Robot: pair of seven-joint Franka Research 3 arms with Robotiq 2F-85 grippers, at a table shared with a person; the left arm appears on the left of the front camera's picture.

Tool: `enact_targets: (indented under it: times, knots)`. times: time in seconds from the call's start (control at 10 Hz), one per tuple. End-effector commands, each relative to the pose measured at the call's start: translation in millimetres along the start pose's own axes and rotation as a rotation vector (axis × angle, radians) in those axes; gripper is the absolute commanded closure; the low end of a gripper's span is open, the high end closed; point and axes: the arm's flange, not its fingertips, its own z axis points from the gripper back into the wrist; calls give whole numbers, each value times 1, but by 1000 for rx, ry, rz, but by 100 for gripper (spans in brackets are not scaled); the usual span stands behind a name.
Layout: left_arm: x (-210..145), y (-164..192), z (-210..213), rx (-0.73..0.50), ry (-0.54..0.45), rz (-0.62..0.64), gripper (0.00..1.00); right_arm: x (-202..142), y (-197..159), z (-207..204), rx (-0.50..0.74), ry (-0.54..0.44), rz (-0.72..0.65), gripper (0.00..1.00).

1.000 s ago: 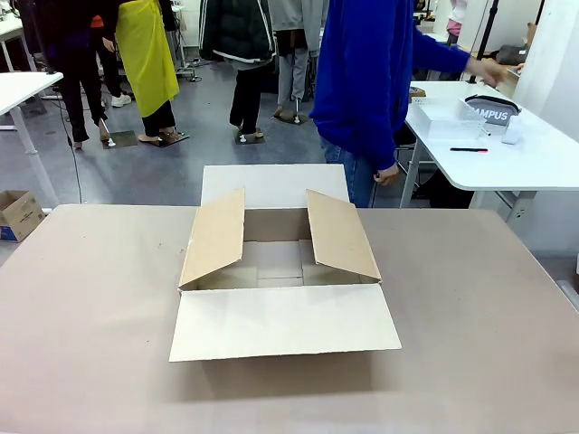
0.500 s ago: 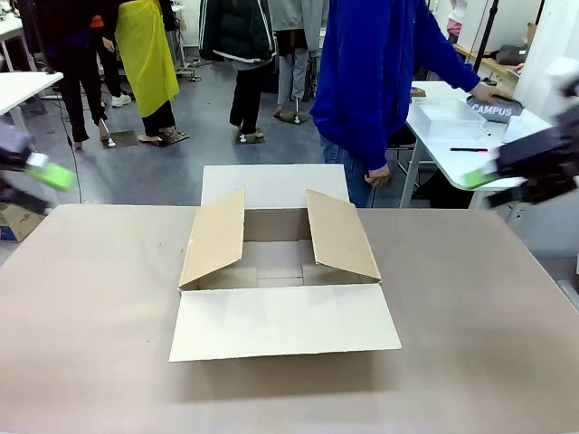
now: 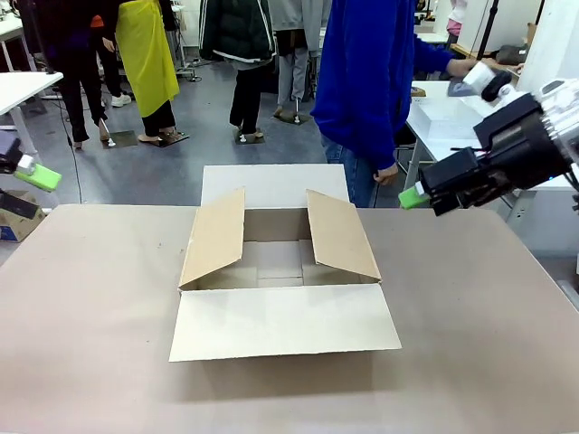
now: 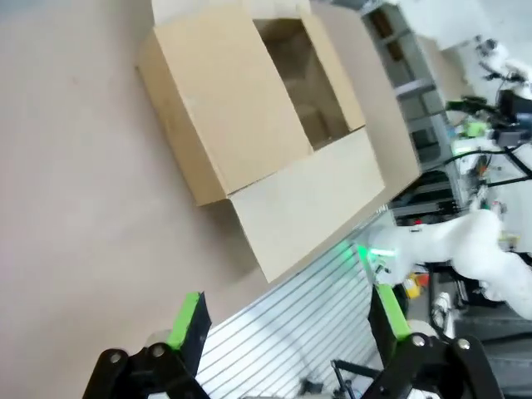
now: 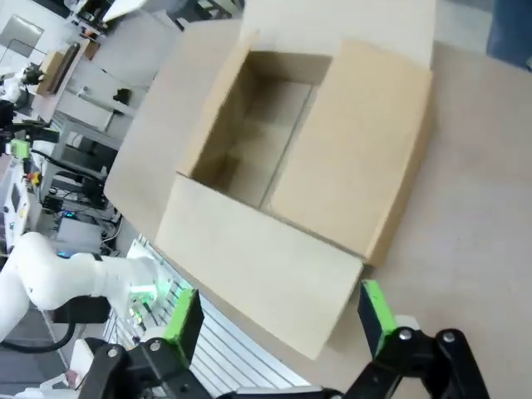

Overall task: Pack the gift set into the box.
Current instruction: Place both hands on the side flaps of the Package Box and spread them outward.

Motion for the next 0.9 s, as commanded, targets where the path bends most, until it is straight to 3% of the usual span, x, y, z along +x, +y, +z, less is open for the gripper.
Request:
enact_targets:
  times: [0.0,0.1,0.2,0.4,0.5,0.6,0.7,0.8]
  knots:
    - [26,-60,-61,187,-14,81,0,10,26,-71,-15,-120,43,0]
    - [33,-72,-78,234,-10,114,0,7,26,-97,-22,-207,-6,0]
    - [42,-77,-97,348,-95,168,0,-1,24,-121,-76,-252,-94,0]
    - [60,-90,-140,404,-64,156,0,-25,10,-140,-124,-86,-170,0]
    - [57,-88,-132,298,167,136,0,-28,7,-129,-120,-104,-174,0]
    - [41,-93,-131,374,-97,115,0,-32,9,-116,-80,-91,-155,0]
    - [41,-93,-131,374,-97,115,0,-26,13,-145,-122,-100,-156,0]
    - [41,-93,-131,374,-97,115,0,-26,13,-145,-122,-100,-156,0]
